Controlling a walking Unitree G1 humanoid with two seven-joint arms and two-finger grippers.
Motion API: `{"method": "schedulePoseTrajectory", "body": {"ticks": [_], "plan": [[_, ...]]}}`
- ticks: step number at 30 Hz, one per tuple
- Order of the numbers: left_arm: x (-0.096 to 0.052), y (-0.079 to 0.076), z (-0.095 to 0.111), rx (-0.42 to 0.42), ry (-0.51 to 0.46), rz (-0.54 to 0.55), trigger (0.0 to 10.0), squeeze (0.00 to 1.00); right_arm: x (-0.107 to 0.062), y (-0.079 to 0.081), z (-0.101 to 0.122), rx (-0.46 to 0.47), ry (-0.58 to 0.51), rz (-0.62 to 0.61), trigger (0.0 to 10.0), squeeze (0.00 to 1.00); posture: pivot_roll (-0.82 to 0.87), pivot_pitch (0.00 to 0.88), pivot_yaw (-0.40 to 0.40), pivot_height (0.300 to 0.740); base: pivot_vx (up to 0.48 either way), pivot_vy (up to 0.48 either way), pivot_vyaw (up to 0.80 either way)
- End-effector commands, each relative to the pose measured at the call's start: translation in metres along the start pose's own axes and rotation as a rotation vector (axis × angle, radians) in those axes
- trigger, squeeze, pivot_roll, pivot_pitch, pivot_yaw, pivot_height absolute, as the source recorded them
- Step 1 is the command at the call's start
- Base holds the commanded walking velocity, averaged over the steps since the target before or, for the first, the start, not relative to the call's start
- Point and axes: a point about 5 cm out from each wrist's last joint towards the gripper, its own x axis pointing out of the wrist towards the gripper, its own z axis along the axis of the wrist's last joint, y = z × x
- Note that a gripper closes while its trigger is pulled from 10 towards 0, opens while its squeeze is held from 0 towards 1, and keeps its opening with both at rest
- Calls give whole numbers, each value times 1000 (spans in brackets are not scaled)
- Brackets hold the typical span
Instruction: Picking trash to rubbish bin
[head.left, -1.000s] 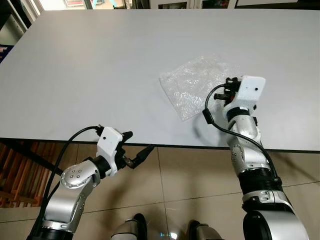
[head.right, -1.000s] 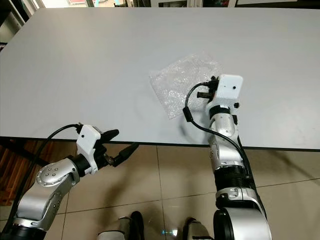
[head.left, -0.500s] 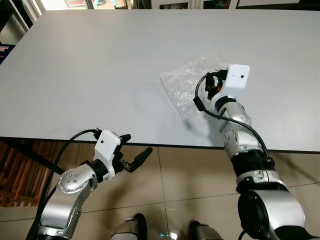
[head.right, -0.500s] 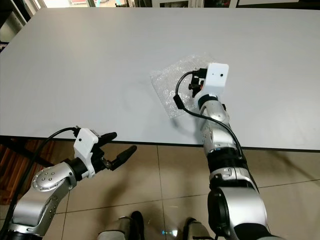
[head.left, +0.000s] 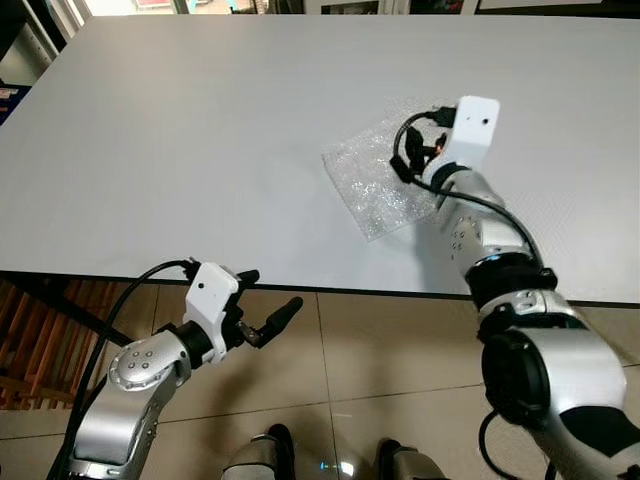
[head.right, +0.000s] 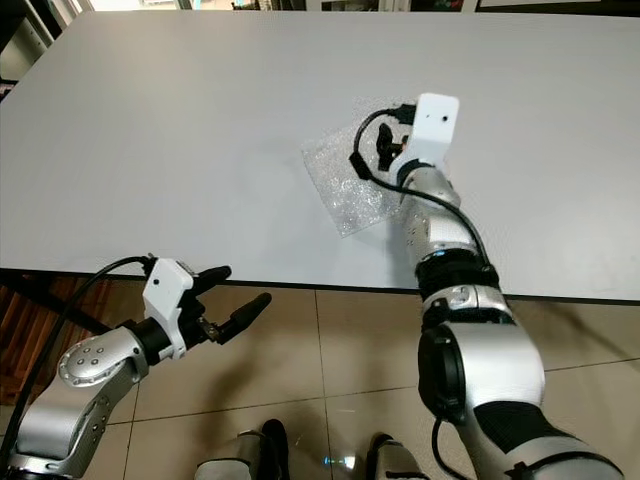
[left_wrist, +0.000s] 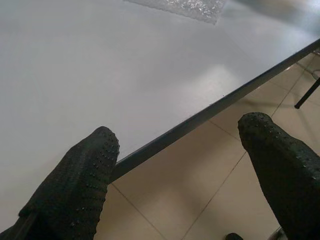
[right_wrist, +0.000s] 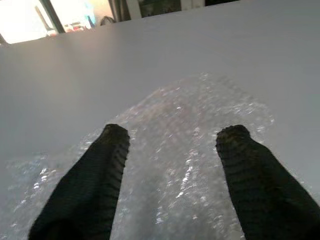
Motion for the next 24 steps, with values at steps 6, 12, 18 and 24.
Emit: {"method": "schedulePoseTrajectory", "body": {"ticks": [6, 12, 18, 24], "plan": [[-5, 1, -6, -24, 31, 6, 10000, 0, 3, -5, -4, 37, 83, -33, 10000, 1000, 57, 250, 56, 740, 0, 0, 0], [-3, -1, -4, -25, 23, 2, 10000, 0, 3, -7, -10, 80, 137, -35, 10000, 1000, 56, 250, 54, 740, 0, 0, 0], [-2, 0, 3, -21, 5, 9, 10000, 0, 1, -9, -23, 132, 198, -37, 10000, 1000, 66, 253, 51, 740, 0, 0, 0], [-4, -1, 2, -23, 7, 14, 10000, 0, -2, -11, -35, 154, 228, -19, 10000, 1000, 74, 255, 50, 740, 0, 0, 0]]}}
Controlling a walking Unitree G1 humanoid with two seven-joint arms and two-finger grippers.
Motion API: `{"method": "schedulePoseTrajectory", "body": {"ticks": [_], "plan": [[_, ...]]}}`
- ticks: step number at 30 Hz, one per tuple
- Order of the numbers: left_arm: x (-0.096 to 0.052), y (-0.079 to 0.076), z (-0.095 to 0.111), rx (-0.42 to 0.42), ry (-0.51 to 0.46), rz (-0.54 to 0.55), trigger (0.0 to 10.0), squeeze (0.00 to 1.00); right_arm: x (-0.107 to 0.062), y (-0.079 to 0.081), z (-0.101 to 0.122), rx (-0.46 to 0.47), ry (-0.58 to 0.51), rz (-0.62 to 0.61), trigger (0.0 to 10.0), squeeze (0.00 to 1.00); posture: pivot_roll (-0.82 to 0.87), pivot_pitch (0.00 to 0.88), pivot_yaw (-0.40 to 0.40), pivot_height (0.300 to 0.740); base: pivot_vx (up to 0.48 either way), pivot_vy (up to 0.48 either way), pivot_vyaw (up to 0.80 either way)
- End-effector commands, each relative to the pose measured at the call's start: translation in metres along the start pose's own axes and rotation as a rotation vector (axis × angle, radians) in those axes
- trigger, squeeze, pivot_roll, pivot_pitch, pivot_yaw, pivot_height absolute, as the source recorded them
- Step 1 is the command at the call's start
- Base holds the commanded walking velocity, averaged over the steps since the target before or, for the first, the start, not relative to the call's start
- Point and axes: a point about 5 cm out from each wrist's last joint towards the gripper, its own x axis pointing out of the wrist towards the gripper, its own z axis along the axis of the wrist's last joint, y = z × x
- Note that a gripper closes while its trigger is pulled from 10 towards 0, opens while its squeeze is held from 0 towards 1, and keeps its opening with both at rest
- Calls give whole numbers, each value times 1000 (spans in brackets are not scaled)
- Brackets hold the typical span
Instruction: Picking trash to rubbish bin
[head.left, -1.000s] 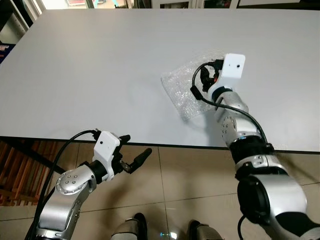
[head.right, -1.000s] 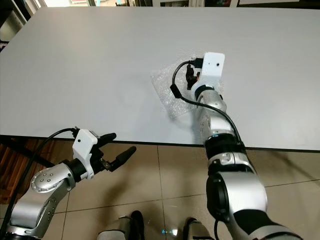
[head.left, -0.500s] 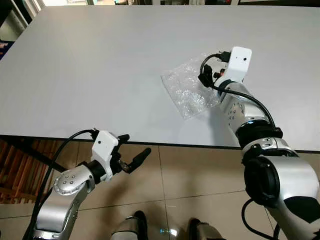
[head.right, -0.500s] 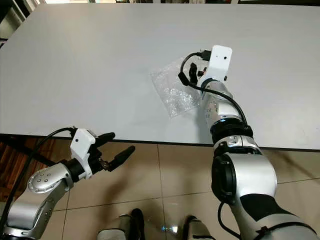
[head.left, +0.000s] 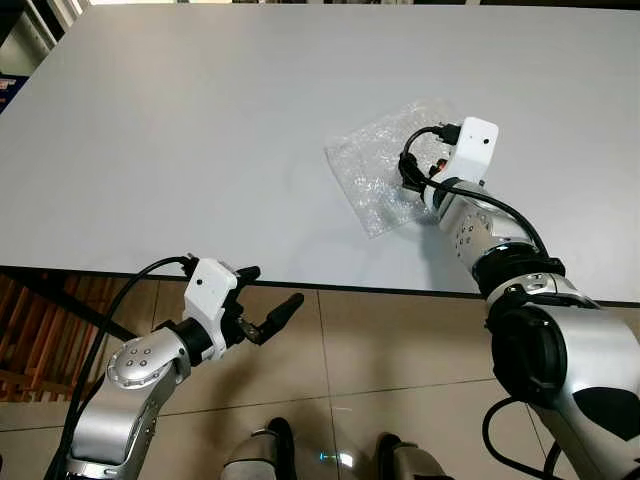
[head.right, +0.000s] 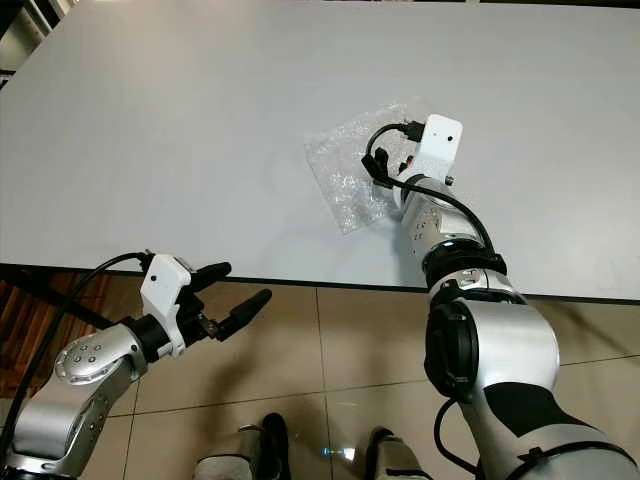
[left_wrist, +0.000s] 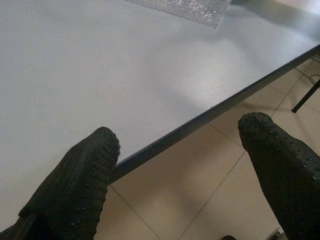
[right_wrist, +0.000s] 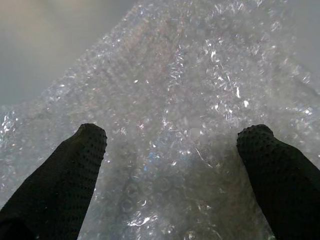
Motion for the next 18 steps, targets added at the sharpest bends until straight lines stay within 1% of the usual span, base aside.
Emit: {"method": "schedulePoseTrajectory", "body": {"ticks": [1, 3, 7, 9, 11, 14, 15, 16, 17, 18], "plan": [[-5, -1, -4, -14, 23, 12, 10000, 0, 0, -1, -8, 14, 39, 7, 10000, 1000, 74, 255, 50, 740, 0, 0, 0], [-5, -3, -5, -15, 25, 11, 10000, 0, 0, -3, -8, 3, 38, 2, 10000, 1000, 74, 255, 50, 740, 0, 0, 0], [-7, -2, -6, -17, 32, 14, 10000, 0, 1, 1, 2, -2, 13, 10, 10000, 1000, 79, 256, 51, 740, 0, 0, 0], [-7, -2, -6, -17, 35, 14, 10000, 0, 1, 0, 2, -1, 14, 9, 10000, 1000, 79, 256, 51, 740, 0, 0, 0], [-7, -2, -6, -18, 37, 14, 10000, 0, 0, -3, -7, 38, 45, -2, 10000, 1000, 82, 252, 50, 740, 0, 0, 0], [-7, -2, -6, -19, 38, 15, 10000, 0, -1, -5, -15, 65, 73, -2, 10000, 1000, 84, 253, 50, 740, 0, 0, 0], [-7, -2, -6, -19, 39, 16, 10000, 0, -1, -5, -19, 79, 85, 0, 6392, 918, 86, 253, 50, 740, 0, 0, 0], [-7, -2, -6, -19, 39, 16, 10000, 0, -1, -6, -22, 89, 93, 1, 4196, 643, 86, 253, 50, 740, 0, 0, 0], [-8, -3, -7, -20, 41, 17, 10000, 0, -2, -8, -25, 100, 102, -5, 0, 0, 89, 256, 51, 740, 0, 0, 0], [-8, -3, -7, -20, 43, 17, 10000, 0, -2, -9, -28, 102, 107, -9, 0, 0, 91, 256, 51, 740, 0, 0, 0]]}}
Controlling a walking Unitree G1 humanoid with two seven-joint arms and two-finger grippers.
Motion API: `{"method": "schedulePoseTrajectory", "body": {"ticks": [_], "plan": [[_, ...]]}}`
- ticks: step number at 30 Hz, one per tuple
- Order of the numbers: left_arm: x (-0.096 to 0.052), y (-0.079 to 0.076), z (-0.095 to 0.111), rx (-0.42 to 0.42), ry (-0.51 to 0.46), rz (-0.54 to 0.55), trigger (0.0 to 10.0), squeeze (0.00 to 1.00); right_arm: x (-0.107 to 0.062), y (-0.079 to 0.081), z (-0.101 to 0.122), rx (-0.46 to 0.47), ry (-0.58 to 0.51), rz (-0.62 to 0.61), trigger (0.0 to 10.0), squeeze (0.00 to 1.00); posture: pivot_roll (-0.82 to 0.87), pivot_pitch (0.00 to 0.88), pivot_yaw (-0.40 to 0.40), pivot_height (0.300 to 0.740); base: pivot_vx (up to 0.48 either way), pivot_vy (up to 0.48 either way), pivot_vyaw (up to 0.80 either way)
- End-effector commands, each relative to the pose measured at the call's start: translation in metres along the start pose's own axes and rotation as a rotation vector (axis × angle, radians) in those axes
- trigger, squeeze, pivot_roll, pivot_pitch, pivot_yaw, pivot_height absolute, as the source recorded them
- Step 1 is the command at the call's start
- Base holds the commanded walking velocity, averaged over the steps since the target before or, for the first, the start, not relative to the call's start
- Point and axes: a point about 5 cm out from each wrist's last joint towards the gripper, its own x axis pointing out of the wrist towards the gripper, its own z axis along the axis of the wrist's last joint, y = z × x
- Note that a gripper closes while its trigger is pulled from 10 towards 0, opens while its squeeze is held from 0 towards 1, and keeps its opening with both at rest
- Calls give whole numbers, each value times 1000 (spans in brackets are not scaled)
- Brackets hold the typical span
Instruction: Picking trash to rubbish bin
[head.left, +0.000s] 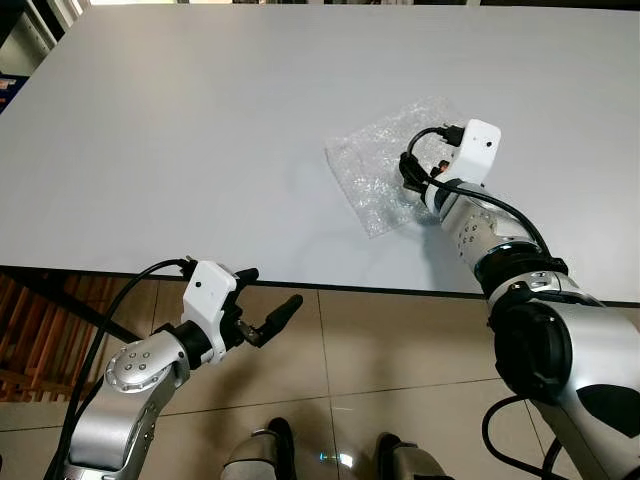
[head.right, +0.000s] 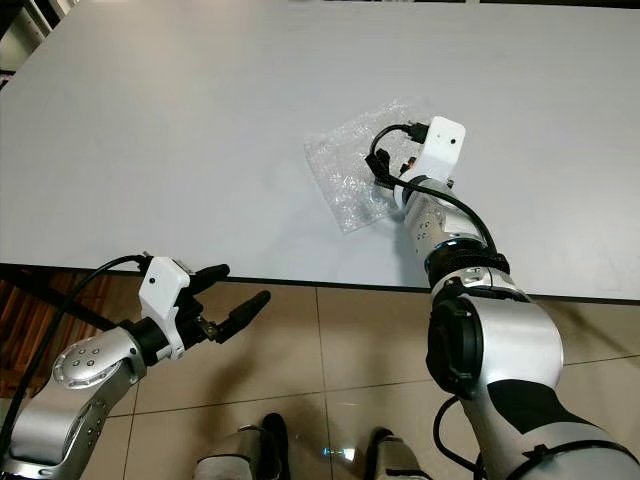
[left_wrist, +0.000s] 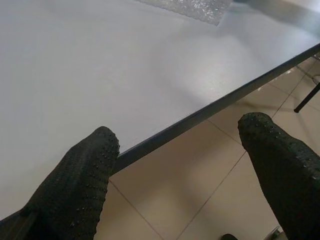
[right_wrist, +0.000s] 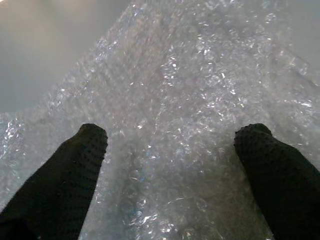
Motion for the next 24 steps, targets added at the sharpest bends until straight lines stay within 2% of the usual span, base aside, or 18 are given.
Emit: {"method": "schedulePoseTrajectory", "body": {"ticks": [1, 24], "plan": [[-6, -1, -7, -14, 37, 5, 10000, 0, -2, -8, -29, 35, 104, -18, 0, 0, 91, 257, 52, 740, 0, 0, 0], [-8, -2, -8, -17, 48, 5, 10000, 0, -4, -15, -43, 65, 143, -36, 0, 0, 91, 263, 54, 740, 0, 0, 0]]}}
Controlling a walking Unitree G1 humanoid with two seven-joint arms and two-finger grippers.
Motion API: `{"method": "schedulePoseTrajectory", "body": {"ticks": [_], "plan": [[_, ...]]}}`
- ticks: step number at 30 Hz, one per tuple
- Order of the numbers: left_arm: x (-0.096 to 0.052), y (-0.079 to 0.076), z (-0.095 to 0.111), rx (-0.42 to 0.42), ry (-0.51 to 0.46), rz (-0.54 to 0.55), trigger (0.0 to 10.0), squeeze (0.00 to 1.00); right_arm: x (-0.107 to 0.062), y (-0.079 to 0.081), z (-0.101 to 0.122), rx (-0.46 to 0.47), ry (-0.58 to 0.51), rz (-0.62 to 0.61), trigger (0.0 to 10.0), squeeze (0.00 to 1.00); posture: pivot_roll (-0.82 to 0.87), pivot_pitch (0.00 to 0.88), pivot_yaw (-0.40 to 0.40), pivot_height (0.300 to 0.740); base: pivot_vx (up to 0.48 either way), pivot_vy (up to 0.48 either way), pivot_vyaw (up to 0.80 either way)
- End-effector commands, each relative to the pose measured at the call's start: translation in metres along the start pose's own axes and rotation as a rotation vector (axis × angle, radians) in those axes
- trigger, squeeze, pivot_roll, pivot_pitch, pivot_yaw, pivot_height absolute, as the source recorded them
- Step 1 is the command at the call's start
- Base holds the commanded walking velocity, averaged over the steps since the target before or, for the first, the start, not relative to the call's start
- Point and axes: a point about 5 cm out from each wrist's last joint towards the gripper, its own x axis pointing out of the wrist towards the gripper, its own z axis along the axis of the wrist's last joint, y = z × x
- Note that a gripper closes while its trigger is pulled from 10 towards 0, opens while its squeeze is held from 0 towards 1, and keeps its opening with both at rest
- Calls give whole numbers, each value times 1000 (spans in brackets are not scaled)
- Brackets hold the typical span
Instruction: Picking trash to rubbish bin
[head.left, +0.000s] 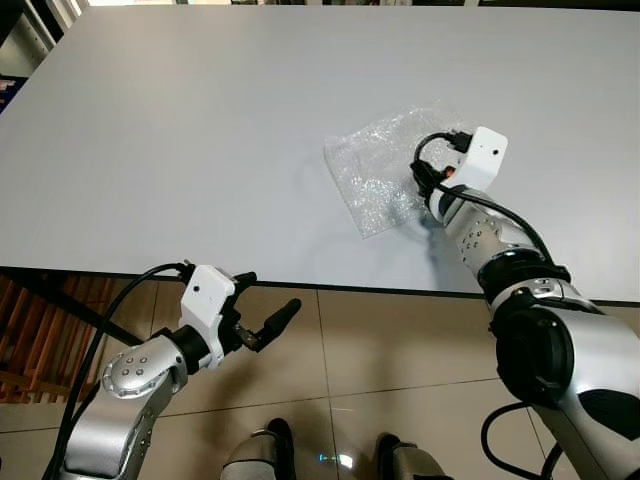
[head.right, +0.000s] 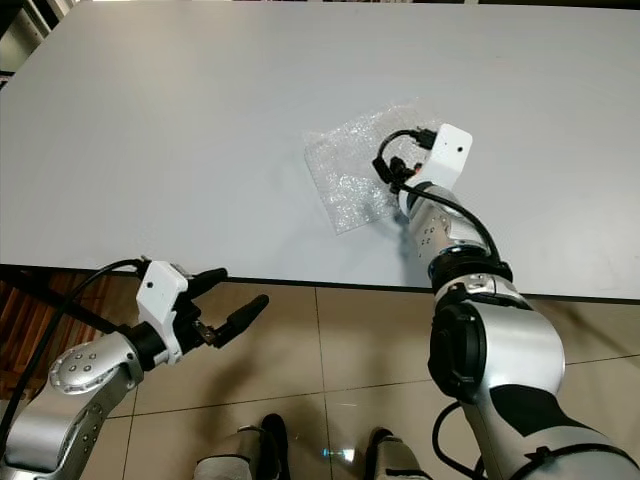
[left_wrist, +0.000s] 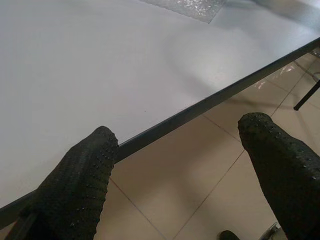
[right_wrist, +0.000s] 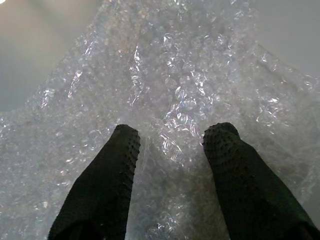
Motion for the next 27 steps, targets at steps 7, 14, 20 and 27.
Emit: {"method": "schedulePoseTrajectory", "body": {"ticks": [7, 14, 20, 27], "plan": [[-4, 0, -6, -14, 36, 6, 10000, 0, -3, -10, -37, 34, 139, -31, 0, 0, 92, 263, 57, 740, 0, 0, 0], [-4, 1, -6, -11, 34, 11, 10000, 0, -4, -11, -38, 30, 140, -33, 0, 0, 103, 256, 49, 740, 0, 0, 0], [-5, 3, -6, -11, 29, 24, 10000, 0, -3, -10, -36, 25, 134, -33, 0, 0, 107, 253, 46, 740, 0, 0, 0], [-5, 2, -7, -12, 31, 24, 10000, 0, -2, -8, -30, 25, 114, -31, 0, 0, 105, 250, 47, 740, 0, 0, 0]]}}
